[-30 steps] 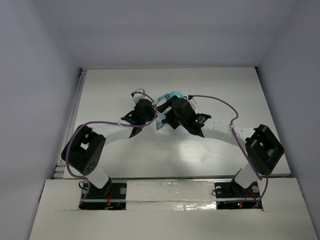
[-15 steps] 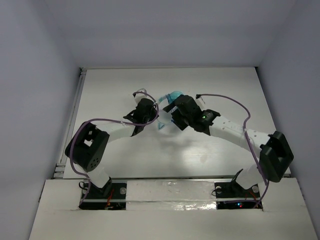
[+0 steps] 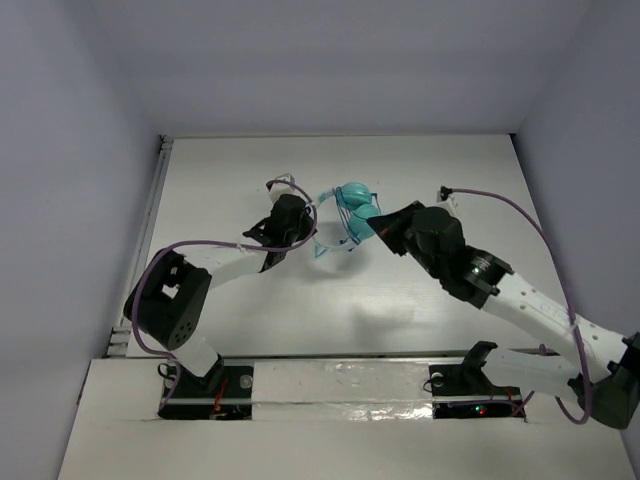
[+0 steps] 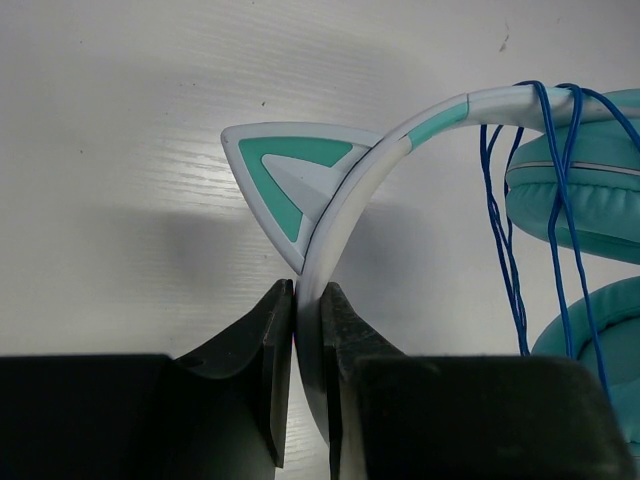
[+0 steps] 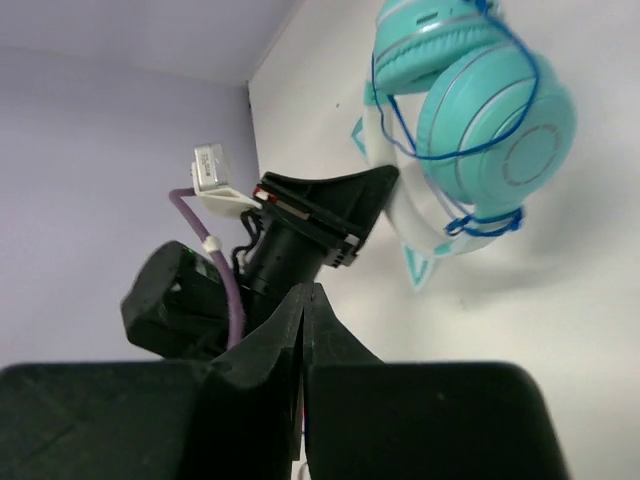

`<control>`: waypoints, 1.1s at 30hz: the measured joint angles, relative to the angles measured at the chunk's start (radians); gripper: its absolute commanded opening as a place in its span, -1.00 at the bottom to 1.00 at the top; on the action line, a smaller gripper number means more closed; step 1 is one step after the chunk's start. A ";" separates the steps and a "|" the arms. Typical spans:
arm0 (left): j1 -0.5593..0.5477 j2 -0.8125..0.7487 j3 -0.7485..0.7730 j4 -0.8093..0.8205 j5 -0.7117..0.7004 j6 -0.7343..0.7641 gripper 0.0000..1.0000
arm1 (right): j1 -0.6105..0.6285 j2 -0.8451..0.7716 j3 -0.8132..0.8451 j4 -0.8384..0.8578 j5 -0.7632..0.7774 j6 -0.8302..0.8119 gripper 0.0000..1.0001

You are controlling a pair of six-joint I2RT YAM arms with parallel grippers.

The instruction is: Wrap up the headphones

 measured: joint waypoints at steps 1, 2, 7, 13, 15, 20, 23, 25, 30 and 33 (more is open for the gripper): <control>0.000 -0.003 0.006 -0.010 0.002 0.012 -1.00 | 0.000 -0.041 -0.027 0.013 0.012 -0.030 -1.00; 0.000 -0.005 0.016 -0.023 0.003 0.027 -1.00 | 0.000 -0.079 -0.051 0.022 0.021 -0.060 -1.00; -0.002 -0.005 0.071 -0.086 -0.001 0.111 -1.00 | 0.000 -0.299 -0.195 0.066 0.082 -0.241 -1.00; -0.008 0.058 0.179 -0.191 -0.068 0.219 -1.00 | 0.000 -0.499 -0.291 0.070 0.126 -0.384 -1.00; -0.008 0.117 0.241 -0.220 -0.078 0.251 -1.00 | 0.000 -0.519 -0.303 0.071 0.129 -0.411 -1.00; -0.007 0.254 0.326 -0.234 -0.076 0.298 -1.00 | 0.000 -0.484 -0.321 0.070 0.127 -0.457 -1.00; -0.007 0.328 0.367 -0.244 -0.067 0.313 -1.00 | 0.000 -0.445 -0.325 0.071 0.121 -0.474 -0.97; -0.007 0.369 0.404 -0.246 -0.056 0.317 -1.00 | 0.000 -0.424 -0.332 0.073 0.115 -0.481 -0.91; 0.002 0.454 0.510 -0.234 -0.021 0.337 -0.74 | 0.000 -0.405 -0.343 0.075 0.108 -0.493 -0.70; 0.008 0.475 0.525 -0.222 -0.008 0.344 -0.45 | 0.000 -0.409 -0.344 0.079 0.105 -0.501 -0.54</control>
